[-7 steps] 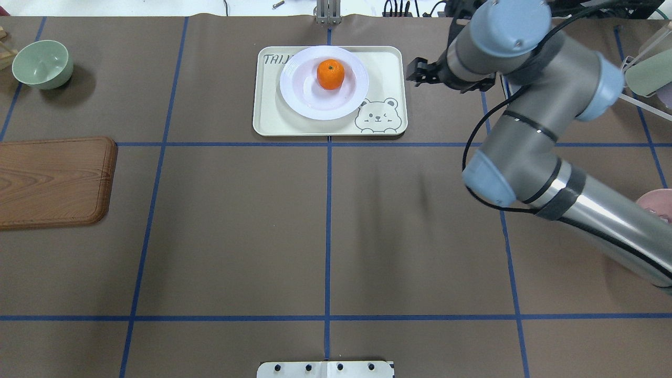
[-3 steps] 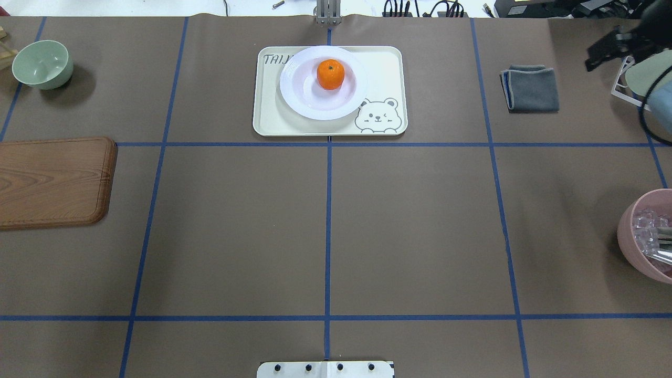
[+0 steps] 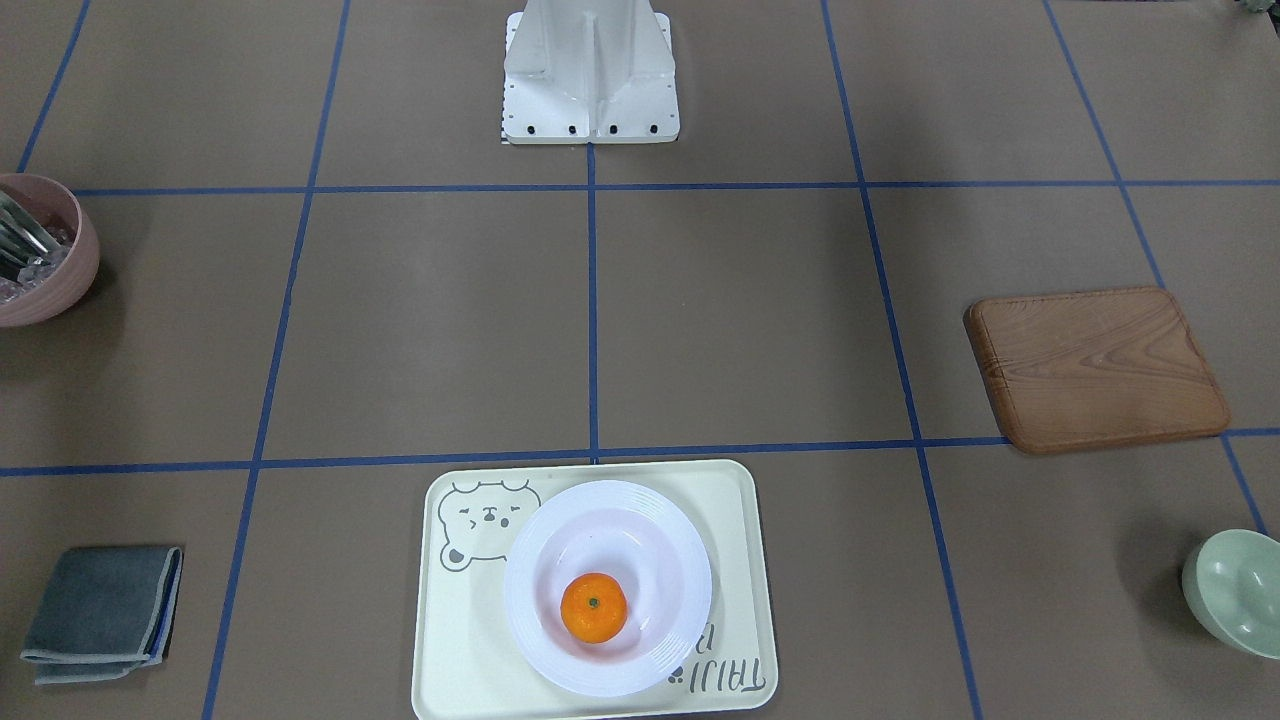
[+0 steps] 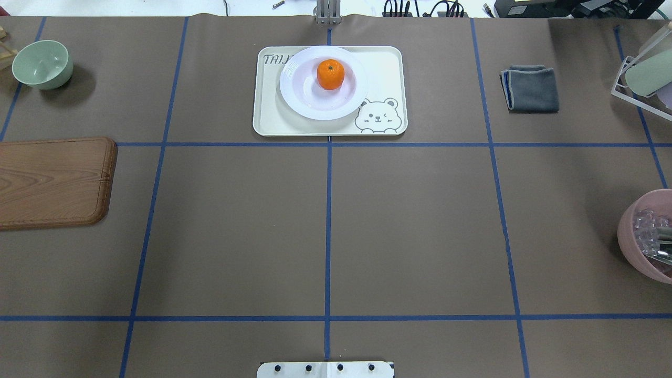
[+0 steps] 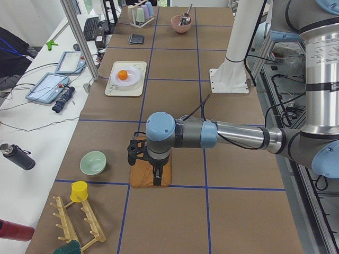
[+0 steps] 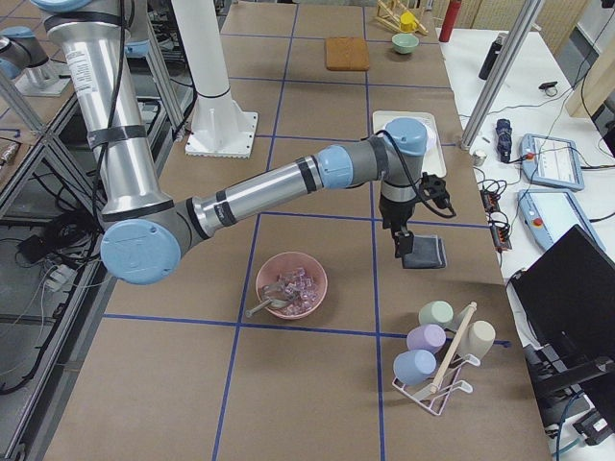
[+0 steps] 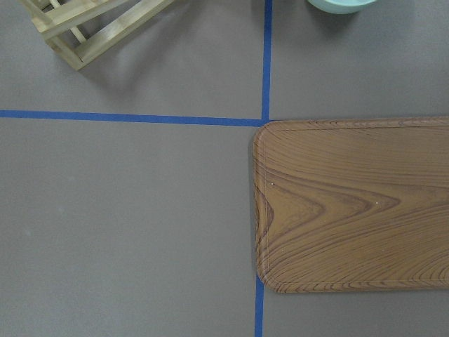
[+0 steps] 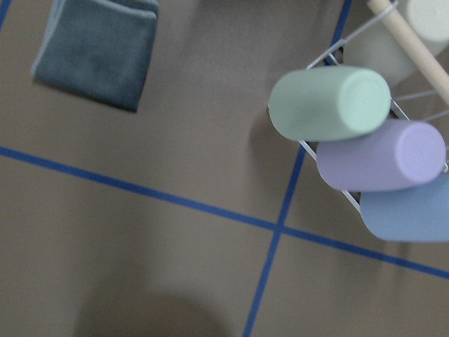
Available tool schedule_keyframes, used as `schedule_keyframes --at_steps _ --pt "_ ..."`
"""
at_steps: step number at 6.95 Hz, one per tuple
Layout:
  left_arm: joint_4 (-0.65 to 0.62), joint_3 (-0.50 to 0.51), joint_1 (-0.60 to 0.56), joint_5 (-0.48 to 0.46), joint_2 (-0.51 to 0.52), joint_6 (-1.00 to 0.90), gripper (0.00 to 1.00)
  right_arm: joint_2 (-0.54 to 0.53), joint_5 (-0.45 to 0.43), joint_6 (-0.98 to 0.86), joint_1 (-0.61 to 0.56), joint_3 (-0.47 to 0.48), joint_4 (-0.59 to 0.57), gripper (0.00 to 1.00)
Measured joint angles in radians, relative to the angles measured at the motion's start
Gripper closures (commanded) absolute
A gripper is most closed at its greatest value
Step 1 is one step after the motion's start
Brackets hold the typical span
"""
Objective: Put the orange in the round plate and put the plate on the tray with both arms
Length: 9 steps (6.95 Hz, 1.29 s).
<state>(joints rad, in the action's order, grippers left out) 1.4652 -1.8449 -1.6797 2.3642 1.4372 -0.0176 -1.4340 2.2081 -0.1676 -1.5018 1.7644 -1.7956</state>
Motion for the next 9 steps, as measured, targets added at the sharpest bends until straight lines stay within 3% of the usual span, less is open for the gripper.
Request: schedule_keyframes --at_steps 3,9 --pt "0.010 0.001 -0.001 0.006 -0.009 0.004 0.01 -0.149 0.002 0.001 -0.050 0.006 0.067 0.00" --pt "0.010 0.009 -0.004 -0.044 -0.051 0.002 0.01 -0.188 0.065 0.067 -0.051 0.000 0.121 0.00"
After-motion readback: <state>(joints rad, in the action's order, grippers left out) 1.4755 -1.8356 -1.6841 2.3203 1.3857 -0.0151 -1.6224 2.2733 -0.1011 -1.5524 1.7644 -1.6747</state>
